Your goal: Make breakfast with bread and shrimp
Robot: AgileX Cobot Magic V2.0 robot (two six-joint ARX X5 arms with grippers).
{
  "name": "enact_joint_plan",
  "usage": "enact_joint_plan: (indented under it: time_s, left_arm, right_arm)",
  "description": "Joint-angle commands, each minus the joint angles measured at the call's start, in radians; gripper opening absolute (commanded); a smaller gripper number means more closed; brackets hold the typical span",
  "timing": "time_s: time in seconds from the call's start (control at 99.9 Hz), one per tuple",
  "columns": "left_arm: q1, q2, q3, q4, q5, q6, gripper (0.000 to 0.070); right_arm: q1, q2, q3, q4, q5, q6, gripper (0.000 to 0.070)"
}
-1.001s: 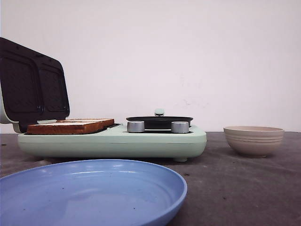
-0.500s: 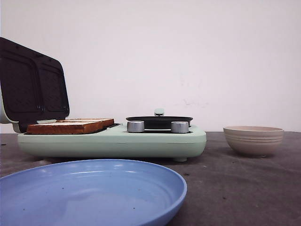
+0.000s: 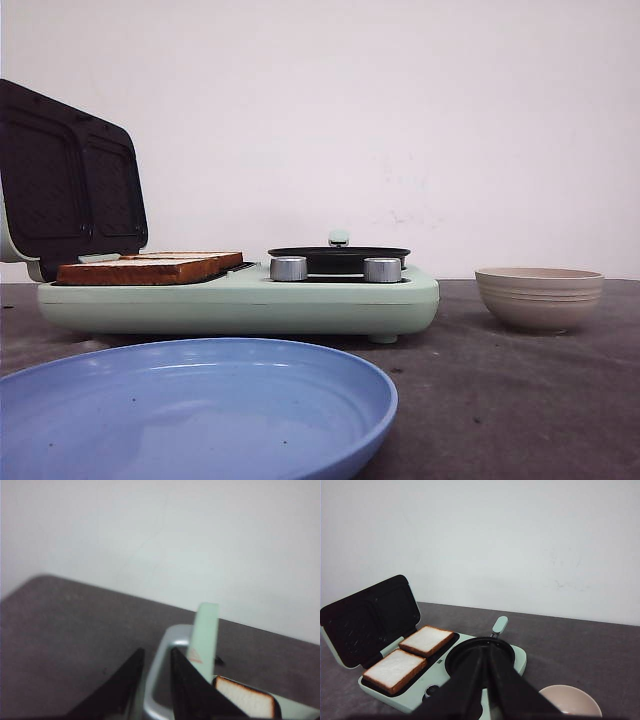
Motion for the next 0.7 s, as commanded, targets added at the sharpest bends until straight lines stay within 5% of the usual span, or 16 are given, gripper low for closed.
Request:
enact_joint_plan:
  time_s: [0.0,0.46,0.621,0.691]
  left_arm:
    - [0.067,0.062,0.066,-0.018,0.108,-0.04,0.0009]
    - [0.325,0.499,0.422,-0.482,0.736,-0.039,0.0039]
    - [0.354,0.553,0.422,-0.519,0.785,-0.028,0.0354]
    - [0.362,0.565,0.421,-0.504,0.785,-0.029,0.0394]
  right_arm:
    - [0.004,0.004,0.01,0.0,0.001,0.018,0.0003]
    - [0.004,0.005,0.01,-0.053,0.035,0.018,0.0004]
    - [0.004,0.005,0.01,-0.066,0.035,0.018,0.0004]
    - [0.004,0.005,0.01,-0.066,0.039,0.018,0.0004]
